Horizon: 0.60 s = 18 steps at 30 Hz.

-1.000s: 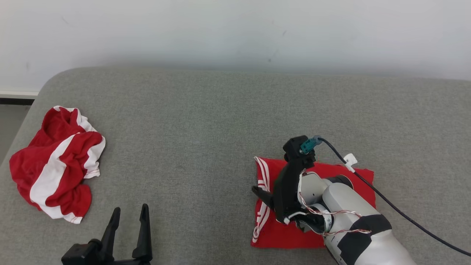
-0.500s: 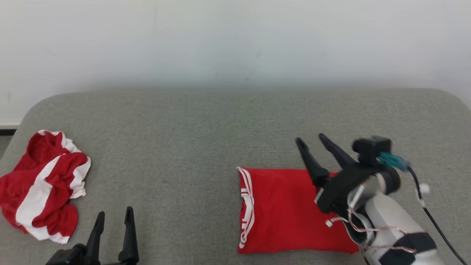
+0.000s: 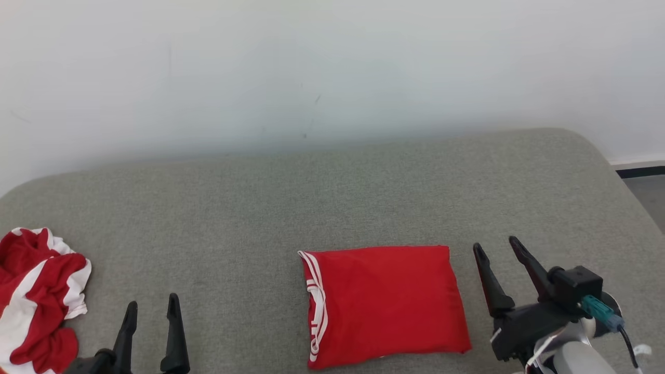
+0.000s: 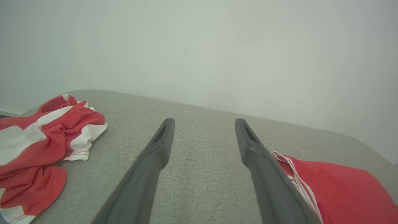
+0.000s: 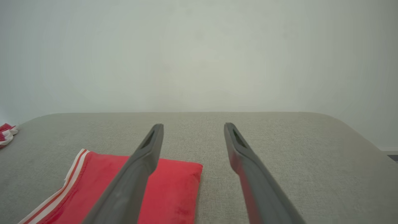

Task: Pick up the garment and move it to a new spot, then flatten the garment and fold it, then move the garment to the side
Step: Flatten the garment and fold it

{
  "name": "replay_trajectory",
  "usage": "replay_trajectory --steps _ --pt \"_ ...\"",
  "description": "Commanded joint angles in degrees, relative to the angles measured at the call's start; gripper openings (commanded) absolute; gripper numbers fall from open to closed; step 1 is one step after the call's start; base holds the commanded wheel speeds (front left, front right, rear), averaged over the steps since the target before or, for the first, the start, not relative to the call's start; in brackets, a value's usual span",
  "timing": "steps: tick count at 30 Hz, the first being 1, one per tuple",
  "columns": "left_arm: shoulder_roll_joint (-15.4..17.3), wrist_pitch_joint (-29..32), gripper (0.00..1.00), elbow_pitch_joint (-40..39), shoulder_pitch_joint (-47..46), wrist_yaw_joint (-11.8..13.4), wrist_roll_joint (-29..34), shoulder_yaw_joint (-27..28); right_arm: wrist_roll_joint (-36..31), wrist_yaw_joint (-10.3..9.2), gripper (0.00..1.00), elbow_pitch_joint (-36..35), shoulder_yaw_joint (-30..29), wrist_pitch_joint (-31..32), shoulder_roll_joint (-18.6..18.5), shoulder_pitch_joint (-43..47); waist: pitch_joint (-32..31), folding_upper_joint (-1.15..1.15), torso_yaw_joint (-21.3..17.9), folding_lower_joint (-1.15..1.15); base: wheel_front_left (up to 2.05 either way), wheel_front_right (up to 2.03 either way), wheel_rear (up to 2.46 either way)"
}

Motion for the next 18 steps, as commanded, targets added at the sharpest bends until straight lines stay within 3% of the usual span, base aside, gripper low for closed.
replay_trajectory --steps 1,18 --pt "0.0 0.0 1.0 -0.3 1.1 0.3 0.5 0.2 -0.7 -0.14 1.0 -0.6 -1.2 -0.4 0.0 1.3 -1.0 0.0 -0.9 0.01 0.0 0.0 0.0" --pt "0.0 0.0 1.0 1.6 6.0 0.9 1.6 1.8 -0.1 -0.14 1.0 -5.8 -4.8 -0.5 1.4 10.4 -3.7 0.0 -1.4 0.01 0.0 0.0 0.0"
